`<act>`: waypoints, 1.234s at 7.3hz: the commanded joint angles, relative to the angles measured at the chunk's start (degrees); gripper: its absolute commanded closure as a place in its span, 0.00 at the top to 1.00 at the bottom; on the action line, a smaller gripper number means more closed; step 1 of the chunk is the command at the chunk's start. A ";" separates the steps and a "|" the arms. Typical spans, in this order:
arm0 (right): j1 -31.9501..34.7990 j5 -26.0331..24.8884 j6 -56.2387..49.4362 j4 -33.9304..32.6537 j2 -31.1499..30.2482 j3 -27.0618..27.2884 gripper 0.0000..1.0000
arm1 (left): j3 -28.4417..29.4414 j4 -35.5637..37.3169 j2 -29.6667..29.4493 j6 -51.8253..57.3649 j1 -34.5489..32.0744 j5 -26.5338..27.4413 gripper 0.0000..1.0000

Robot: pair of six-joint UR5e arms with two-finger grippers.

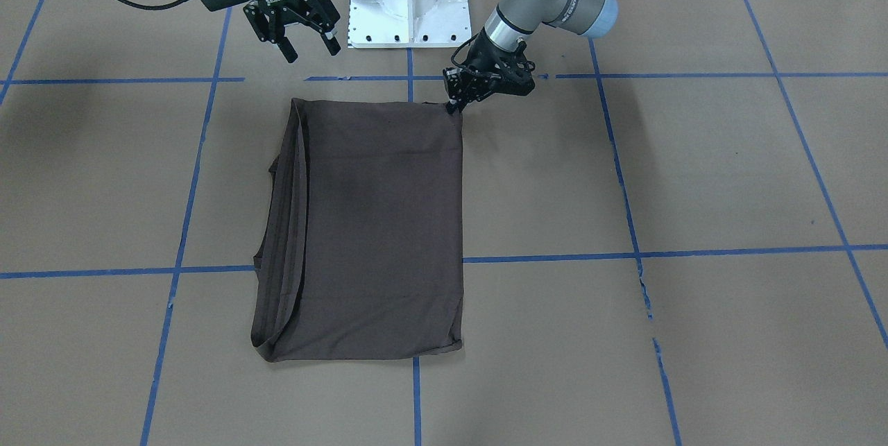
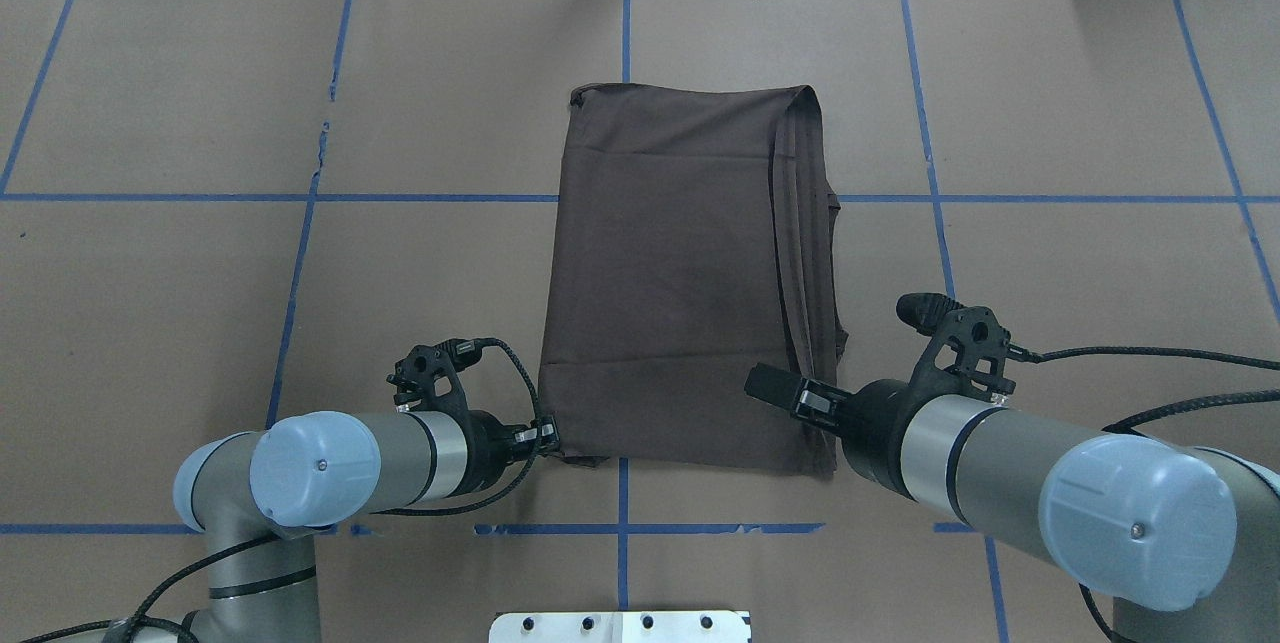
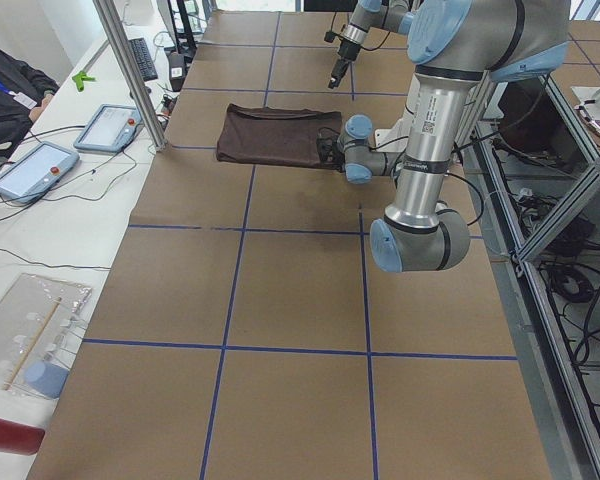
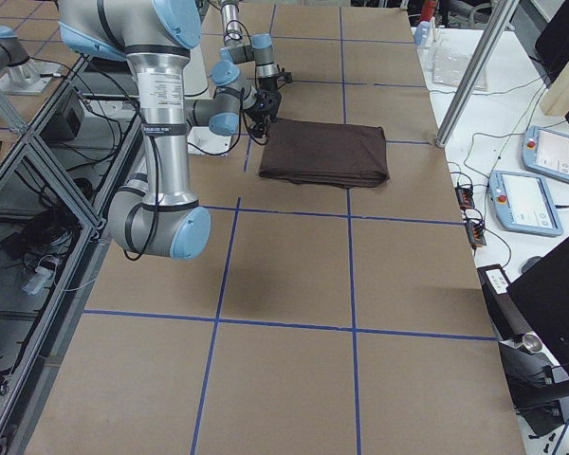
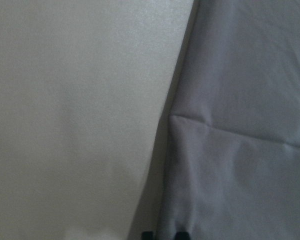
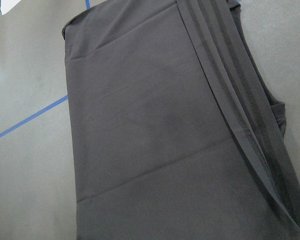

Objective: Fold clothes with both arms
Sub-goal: 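Grasp the shirt corners nearest the robot with both grippers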

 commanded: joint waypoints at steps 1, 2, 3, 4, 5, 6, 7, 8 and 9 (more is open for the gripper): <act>-0.09 -0.27 0.78 -0.17 0.26 -1.78 1.00 | -0.20 0.00 -0.54 0.00 0.05 0.04 0.00; -0.44 -1.57 5.49 -0.87 1.66 -4.06 0.96 | -0.72 0.00 -0.89 0.09 0.05 0.04 0.00; -0.53 -1.67 6.32 -1.40 2.72 -6.17 0.95 | -1.16 0.00 -0.90 0.00 0.05 -0.04 0.00; -0.62 -2.20 9.46 -6.89 4.82 -8.28 0.95 | -1.17 0.00 -0.90 0.09 0.05 -0.04 0.00; -0.70 -2.46 11.15 -14.51 8.84 -8.82 0.94 | -1.17 0.00 -0.90 0.00 -0.03 -0.04 0.00; -1.49 -2.47 12.38 -18.94 10.10 -9.00 0.94 | -1.17 0.00 -0.90 0.00 -0.03 0.04 0.00; -2.10 -2.73 16.13 -19.07 10.20 -11.53 0.94 | -1.17 0.00 -0.90 0.00 -0.03 0.04 0.00; -2.55 -3.43 17.30 -19.25 10.11 -12.16 0.94 | -1.25 0.00 -0.90 0.09 -0.21 -0.04 0.00; -2.72 -3.52 17.31 -19.42 9.94 -14.26 0.94 | -1.69 0.00 -0.90 0.09 -0.21 -0.04 0.00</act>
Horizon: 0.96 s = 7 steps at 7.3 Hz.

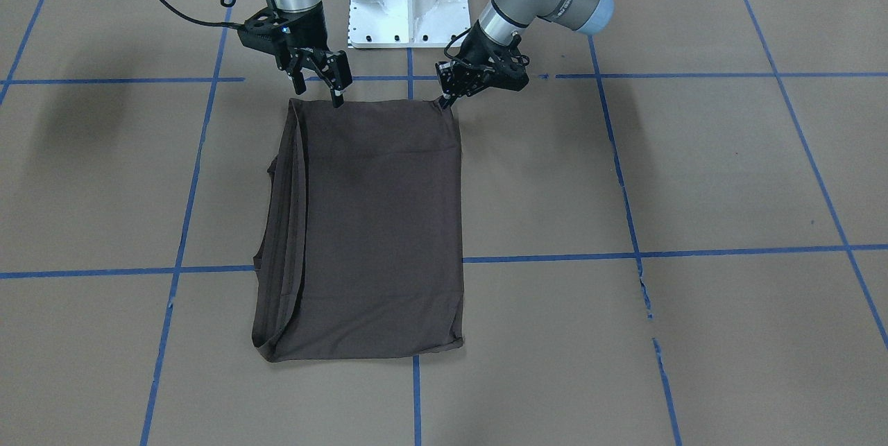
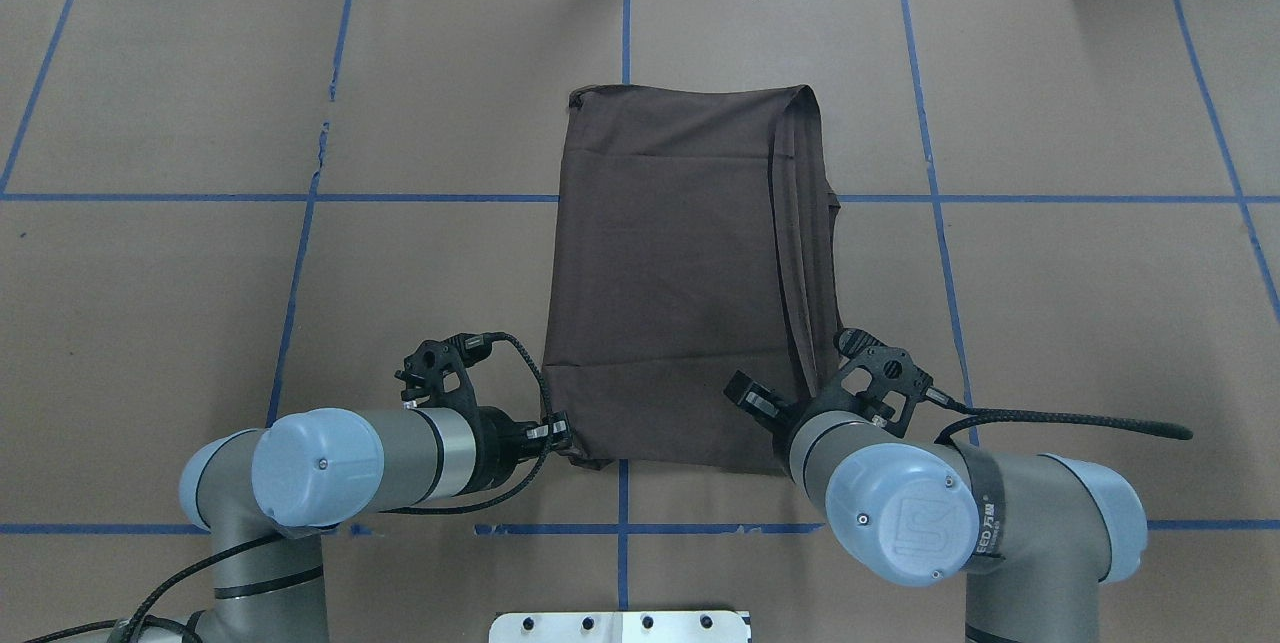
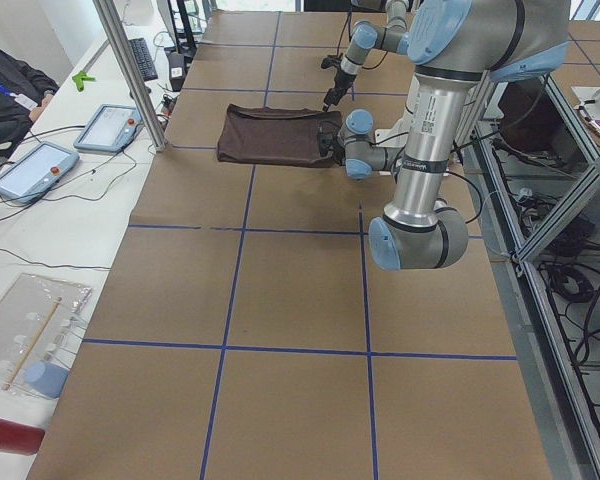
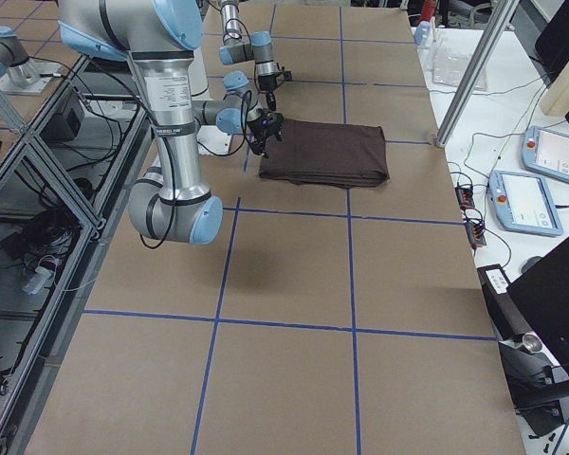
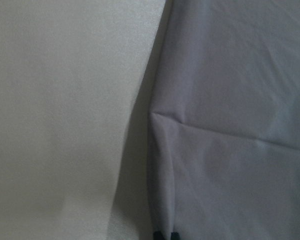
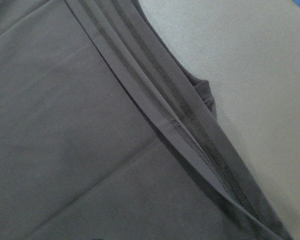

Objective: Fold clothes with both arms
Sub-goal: 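Grasp the shirt corners nearest the robot with both grippers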

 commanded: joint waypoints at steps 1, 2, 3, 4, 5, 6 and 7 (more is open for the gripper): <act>-0.55 -0.76 0.91 -0.51 0.06 -2.55 0.96 | -0.69 0.00 0.09 0.03 -0.06 -0.03 0.00; -0.99 -0.77 0.91 -0.59 0.06 -3.08 0.96 | -0.70 0.00 0.00 0.03 -0.06 -0.03 0.00; -1.25 -0.86 1.00 -0.59 0.06 -4.30 0.96 | -0.96 0.00 0.09 0.03 -0.15 -0.03 0.00; -1.60 -1.29 1.00 -0.59 0.14 -4.58 0.96 | -1.05 0.00 0.09 0.03 -0.15 -0.03 0.00; -1.96 -1.99 1.09 -0.59 0.23 -4.84 0.96 | -1.13 0.00 0.09 0.03 -0.15 -0.11 0.00; -2.22 -2.09 1.26 -0.59 0.23 -5.02 0.96 | -1.22 0.00 0.09 0.03 -0.15 -0.11 0.00; -2.48 -2.52 1.61 -0.68 0.23 -5.37 0.96 | -1.22 0.00 0.18 0.03 -0.15 -0.03 0.00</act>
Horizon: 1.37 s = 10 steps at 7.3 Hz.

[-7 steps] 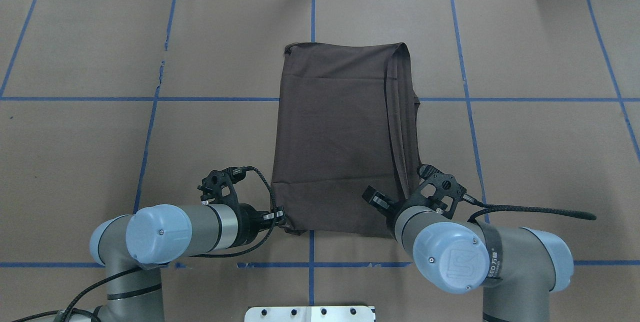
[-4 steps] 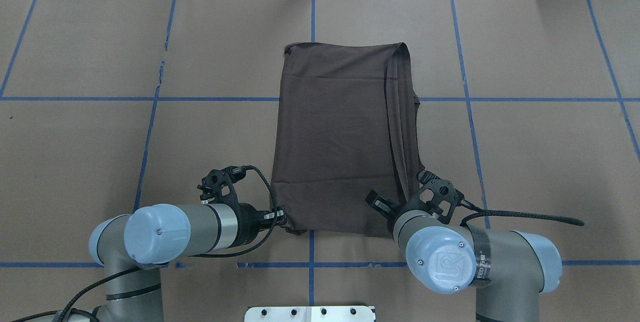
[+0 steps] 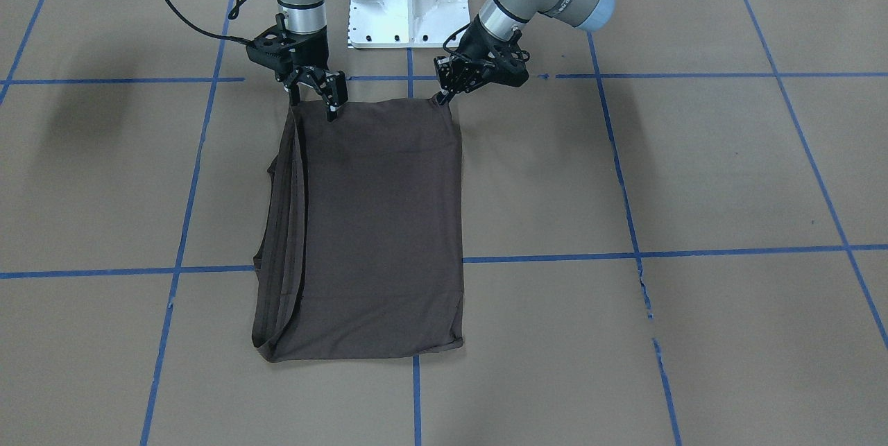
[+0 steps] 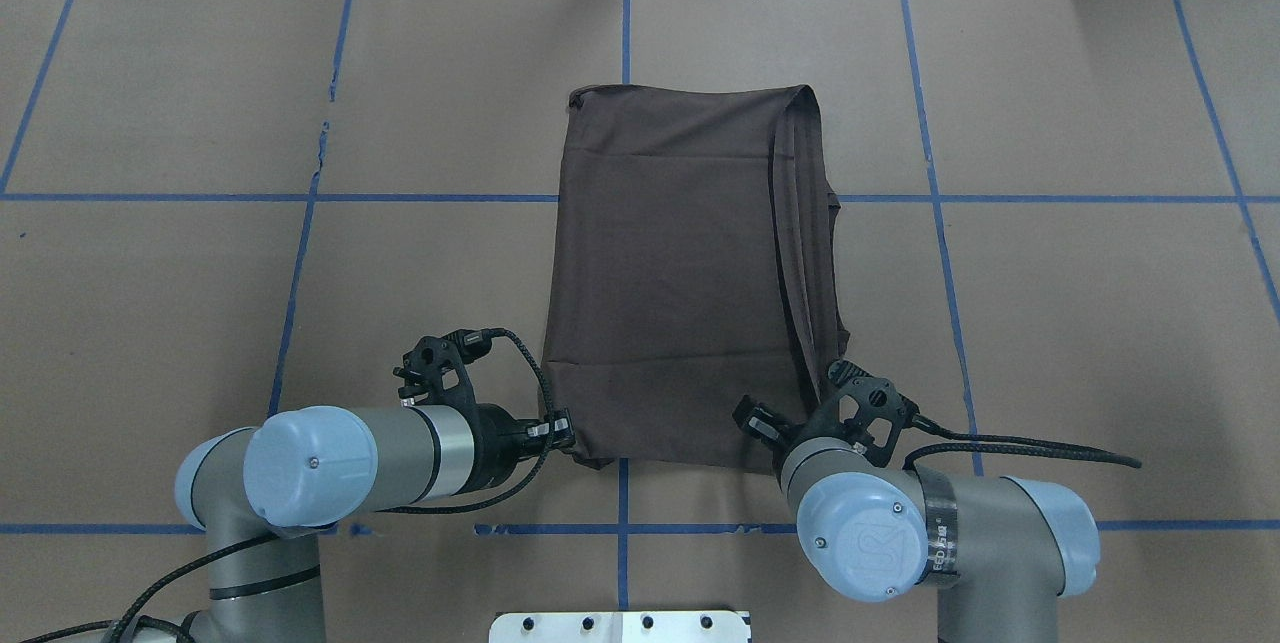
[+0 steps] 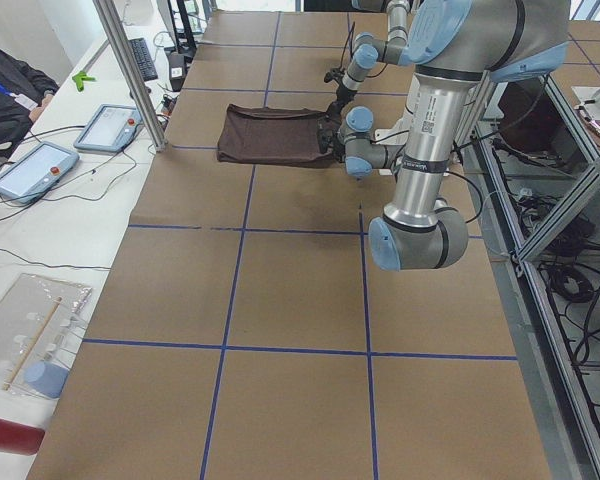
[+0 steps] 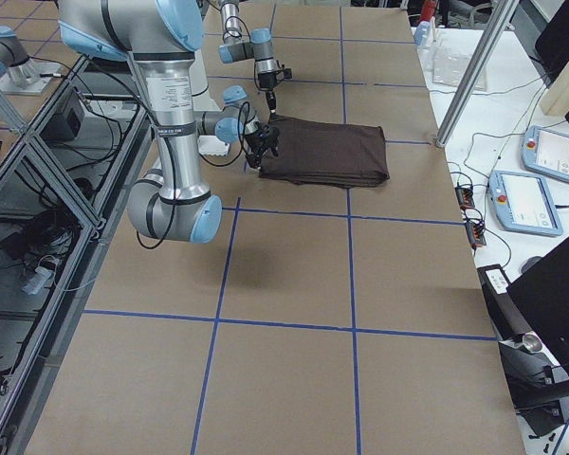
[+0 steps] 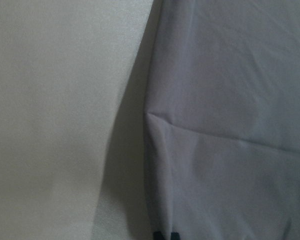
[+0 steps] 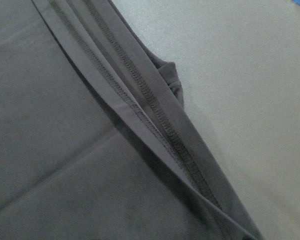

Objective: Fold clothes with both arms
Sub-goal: 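Grasp the shirt corners nearest the robot with both grippers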

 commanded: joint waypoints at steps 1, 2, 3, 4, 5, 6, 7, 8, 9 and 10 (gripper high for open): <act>-0.44 -0.47 0.51 -0.07 0.02 -0.64 0.96 | -0.14 0.00 0.06 0.00 0.00 0.06 0.00; -0.52 -0.73 0.95 -0.07 0.02 -0.99 0.95 | -0.32 0.00 0.23 0.00 0.00 0.06 0.00; -0.61 -1.08 1.04 0.02 0.11 -1.35 0.95 | -0.32 0.00 0.24 0.00 0.00 0.06 0.00; -0.53 -1.17 1.56 -0.07 0.54 -1.44 0.84 | -0.32 0.00 0.32 0.00 0.00 0.06 0.00; -0.53 -1.08 3.04 -0.07 0.98 -1.61 0.49 | -0.32 0.00 0.41 0.00 0.00 0.06 0.00; -0.44 -1.08 3.15 -0.07 1.42 -1.61 0.00 | -0.32 0.00 0.41 0.00 0.00 0.06 0.00; -0.44 -1.17 4.02 -0.07 1.43 -1.61 0.00 | -0.32 0.00 0.41 0.00 0.00 0.06 0.00; -0.35 -1.17 5.07 -0.07 1.43 -1.53 0.00 | -0.32 0.00 0.41 0.00 0.00 0.06 0.00; -0.35 -1.17 5.34 -0.07 1.43 -1.70 0.00 | -0.32 0.00 0.41 0.00 0.00 0.06 0.00; -0.26 -1.26 7.35 -0.07 1.43 -1.61 0.00 | -0.32 0.00 0.32 0.00 0.00 0.06 0.00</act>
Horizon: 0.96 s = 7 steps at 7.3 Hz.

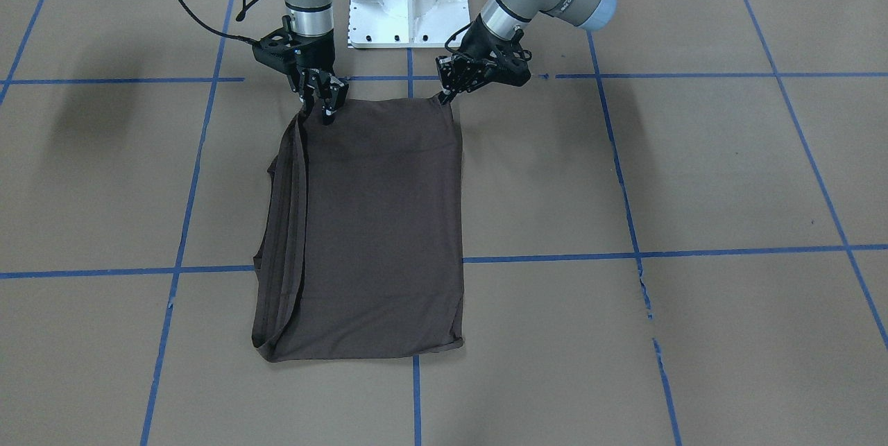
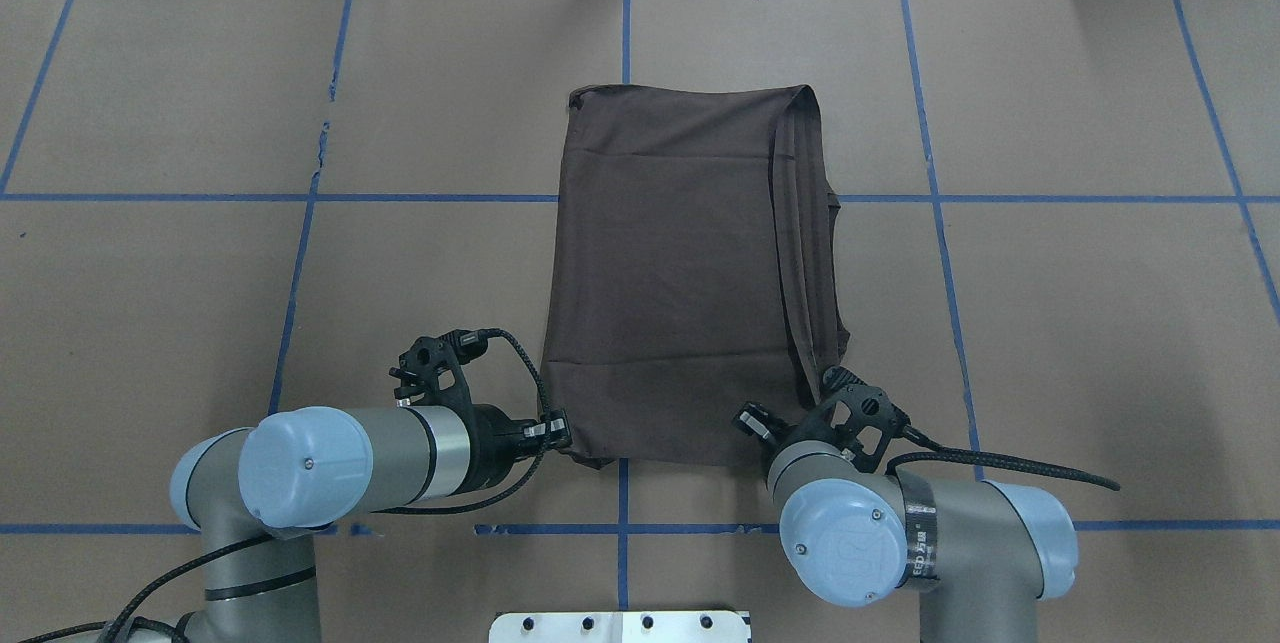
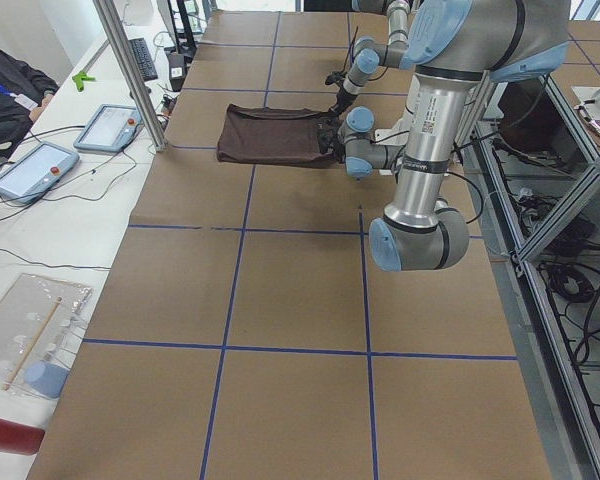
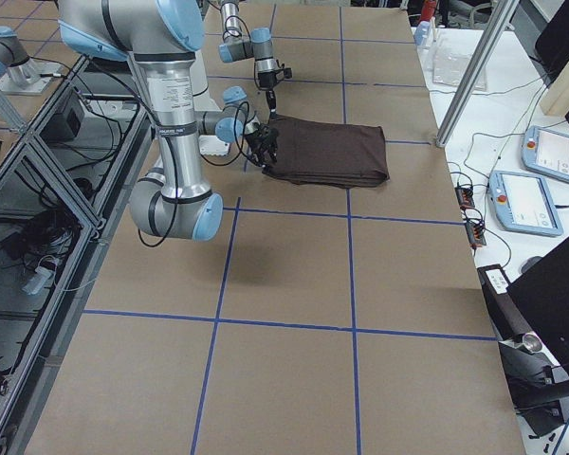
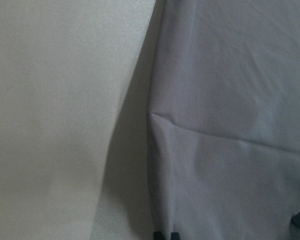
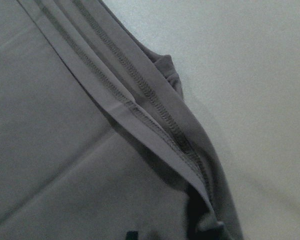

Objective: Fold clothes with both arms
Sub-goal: 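Grasp the shirt corners nearest the robot with both grippers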

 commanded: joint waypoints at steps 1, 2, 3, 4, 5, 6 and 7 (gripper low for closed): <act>0.25 -0.07 2.58 0.09 0.10 0.35 0.00 | -0.09 0.00 0.01 0.00 0.00 0.00 0.00; 0.77 0.01 2.59 0.09 0.88 0.44 0.00 | -0.78 0.00 0.28 0.17 -0.09 -0.26 0.00; 1.13 0.01 2.59 0.09 1.33 0.44 0.00 | -2.10 0.87 0.37 0.35 -0.18 -0.44 0.00; 1.13 0.01 2.59 0.09 1.33 0.44 0.00 | -2.63 2.01 0.28 0.35 -0.09 -0.35 0.00; 1.13 0.01 2.59 0.09 1.42 0.61 0.00 | -2.64 2.02 0.37 0.35 -0.18 -0.44 0.00; 1.13 0.10 2.59 0.09 1.51 2.18 0.00 | -3.68 2.28 0.54 0.96 -0.79 -0.70 0.00; 1.13 0.28 2.50 0.00 1.59 6.11 0.00 | -8.74 7.33 2.37 1.58 -1.84 -3.83 0.00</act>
